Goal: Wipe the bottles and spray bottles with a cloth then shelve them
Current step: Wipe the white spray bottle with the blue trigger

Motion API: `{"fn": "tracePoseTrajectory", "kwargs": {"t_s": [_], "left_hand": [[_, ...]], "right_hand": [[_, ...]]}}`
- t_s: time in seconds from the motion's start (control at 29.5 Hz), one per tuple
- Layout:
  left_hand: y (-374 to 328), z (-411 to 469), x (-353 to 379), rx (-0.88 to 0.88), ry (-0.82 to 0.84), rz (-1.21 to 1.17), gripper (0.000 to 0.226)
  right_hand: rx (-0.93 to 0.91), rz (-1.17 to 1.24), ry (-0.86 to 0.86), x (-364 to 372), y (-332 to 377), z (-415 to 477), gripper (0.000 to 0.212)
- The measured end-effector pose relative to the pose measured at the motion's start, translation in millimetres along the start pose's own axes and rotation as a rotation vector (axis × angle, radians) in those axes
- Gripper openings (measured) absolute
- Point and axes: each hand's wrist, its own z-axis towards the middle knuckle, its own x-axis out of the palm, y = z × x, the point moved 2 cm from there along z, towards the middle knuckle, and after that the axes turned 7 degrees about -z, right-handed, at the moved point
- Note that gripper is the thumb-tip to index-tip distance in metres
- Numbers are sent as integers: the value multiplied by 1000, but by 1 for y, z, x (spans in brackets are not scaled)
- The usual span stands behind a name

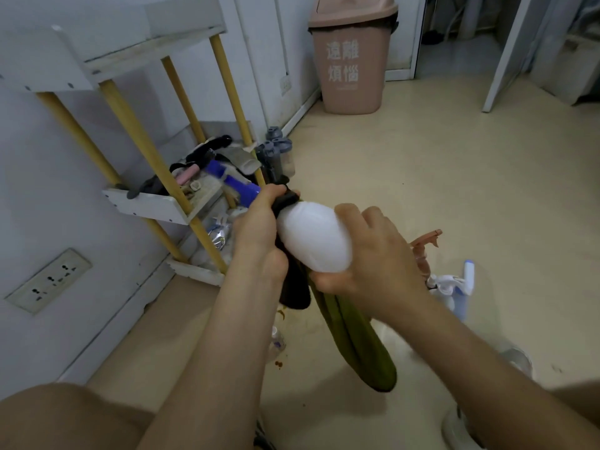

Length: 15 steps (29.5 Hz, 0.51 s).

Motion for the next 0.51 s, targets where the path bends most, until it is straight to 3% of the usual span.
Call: {"fn": "tracePoseTrajectory", "kwargs": {"t_s": [0.07, 0.17, 0.24, 0.34, 0.44, 0.51], "left_hand": [[3, -3, -5, -13, 155, -19, 17], [4, -10, -5, -61, 425, -87, 25], [4, -15, -1, -69, 528, -95, 25], [3, -18, 4, -58, 533, -81, 35], [7, -25, 6, -33, 456, -15, 51], [14, -32, 7, 37, 375, 52, 50]], "right_hand": [[86, 351, 321, -10, -11, 5, 70], [158, 873, 595, -12, -17, 3, 57], [239, 1204, 687, -4, -14, -2, 61], [281, 1358, 624, 3, -8, -3, 71], [252, 1262, 402, 2, 0, 5, 73], [292, 1245, 224, 0, 3, 10, 74]]}}
